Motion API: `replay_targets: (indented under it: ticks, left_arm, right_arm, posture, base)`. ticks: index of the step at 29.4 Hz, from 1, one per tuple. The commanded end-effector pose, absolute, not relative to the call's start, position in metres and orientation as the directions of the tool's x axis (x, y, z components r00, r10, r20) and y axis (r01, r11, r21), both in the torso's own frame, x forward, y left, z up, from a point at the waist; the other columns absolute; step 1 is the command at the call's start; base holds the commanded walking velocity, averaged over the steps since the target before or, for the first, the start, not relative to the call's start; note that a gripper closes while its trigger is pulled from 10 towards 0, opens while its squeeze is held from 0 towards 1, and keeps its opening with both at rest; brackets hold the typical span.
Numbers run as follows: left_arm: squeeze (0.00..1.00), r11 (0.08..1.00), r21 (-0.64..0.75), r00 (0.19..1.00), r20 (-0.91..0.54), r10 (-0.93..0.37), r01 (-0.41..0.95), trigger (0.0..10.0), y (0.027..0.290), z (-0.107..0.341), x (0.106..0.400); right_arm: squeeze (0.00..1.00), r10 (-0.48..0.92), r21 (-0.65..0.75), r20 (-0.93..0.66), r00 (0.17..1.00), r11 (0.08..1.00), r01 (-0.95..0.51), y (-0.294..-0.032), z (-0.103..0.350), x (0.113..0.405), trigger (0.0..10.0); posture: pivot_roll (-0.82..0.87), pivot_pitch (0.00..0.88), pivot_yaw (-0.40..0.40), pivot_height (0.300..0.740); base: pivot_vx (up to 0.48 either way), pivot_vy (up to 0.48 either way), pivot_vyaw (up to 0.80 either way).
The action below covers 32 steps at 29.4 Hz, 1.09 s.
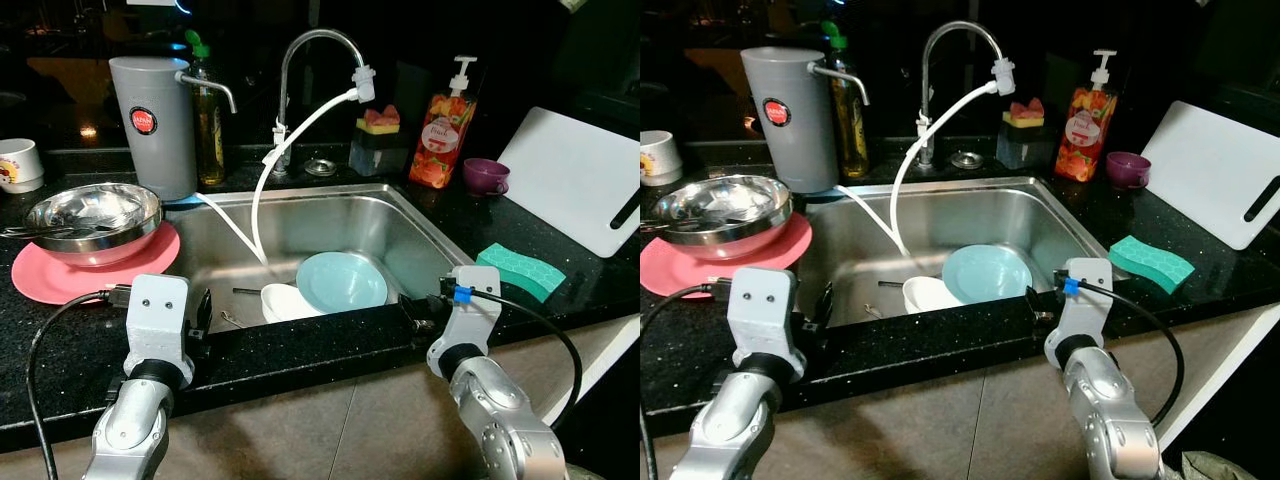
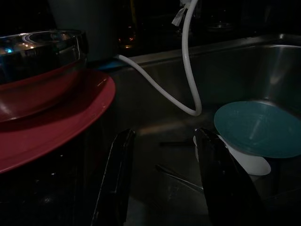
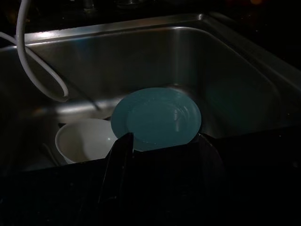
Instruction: Kitchen organization
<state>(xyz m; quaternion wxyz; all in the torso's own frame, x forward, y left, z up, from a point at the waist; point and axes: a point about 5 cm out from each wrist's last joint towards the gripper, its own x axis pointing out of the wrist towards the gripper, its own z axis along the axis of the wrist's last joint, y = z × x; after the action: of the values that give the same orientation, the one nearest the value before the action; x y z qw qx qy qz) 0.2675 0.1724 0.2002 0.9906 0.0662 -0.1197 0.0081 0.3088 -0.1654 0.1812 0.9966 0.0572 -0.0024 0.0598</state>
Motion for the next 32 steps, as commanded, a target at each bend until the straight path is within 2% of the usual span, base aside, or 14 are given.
replay_targets:
  ticks: [1,6,32]
  left_arm:
    - [0.0,0.989,0.142,0.977,0.214,0.005,-0.036,10.0,0.174,0.195,0.269]
    - [0.0,0.989,0.145,0.976,0.22,0.003,-0.036,10.0,0.173,0.195,0.269]
    - [0.0,0.987,0.16,0.975,0.223,-0.014,-0.022,10.0,0.172,0.196,0.27]
  right_arm:
    - [0.0,0.107,0.128,-0.007,0.994,0.986,-0.105,-0.168,0.176,0.308,10.0]
    - [0.0,0.088,0.114,0.058,0.994,0.989,-0.094,-0.171,0.188,0.309,10.0]
    - [0.0,0.089,0.114,0.057,0.994,0.989,-0.095,-0.169,0.186,0.31,10.0]
  posture:
    - [0.1,0.089,-0.08,0.74]
    - [0.1,0.087,-0.08,0.74]
    - [0.11,0.095,-0.079,0.74]
  base:
    - [0.0,0.0,0.0]
    - [0.0,0.0,0.0]
    - [0.0,0.0,0.0]
